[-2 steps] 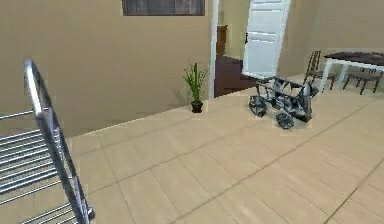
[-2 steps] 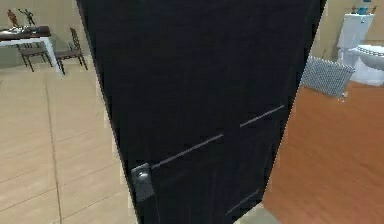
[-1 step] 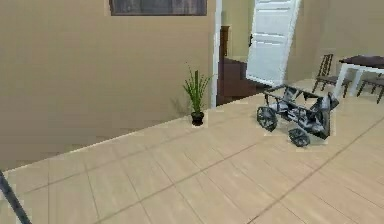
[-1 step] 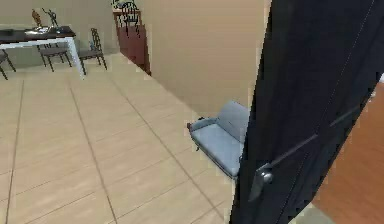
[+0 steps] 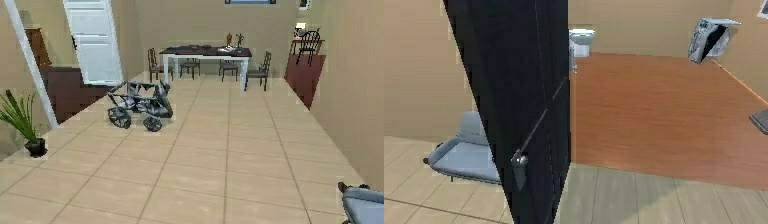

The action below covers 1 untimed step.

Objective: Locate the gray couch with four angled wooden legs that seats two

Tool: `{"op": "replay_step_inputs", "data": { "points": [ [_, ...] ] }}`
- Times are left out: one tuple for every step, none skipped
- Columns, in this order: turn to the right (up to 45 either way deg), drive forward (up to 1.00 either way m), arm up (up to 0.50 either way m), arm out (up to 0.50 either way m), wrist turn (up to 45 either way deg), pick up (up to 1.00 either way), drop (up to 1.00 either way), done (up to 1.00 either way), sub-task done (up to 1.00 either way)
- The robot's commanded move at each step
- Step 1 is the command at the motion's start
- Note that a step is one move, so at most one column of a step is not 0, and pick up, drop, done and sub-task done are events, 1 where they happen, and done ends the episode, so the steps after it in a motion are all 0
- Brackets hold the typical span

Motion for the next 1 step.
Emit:
{"op": "replay_step_inputs", "data": {
  "points": [
    [15.0,0.00,0.00,0.00,0.0,0.00,0.00,0.00,0.00]
  ]
}}
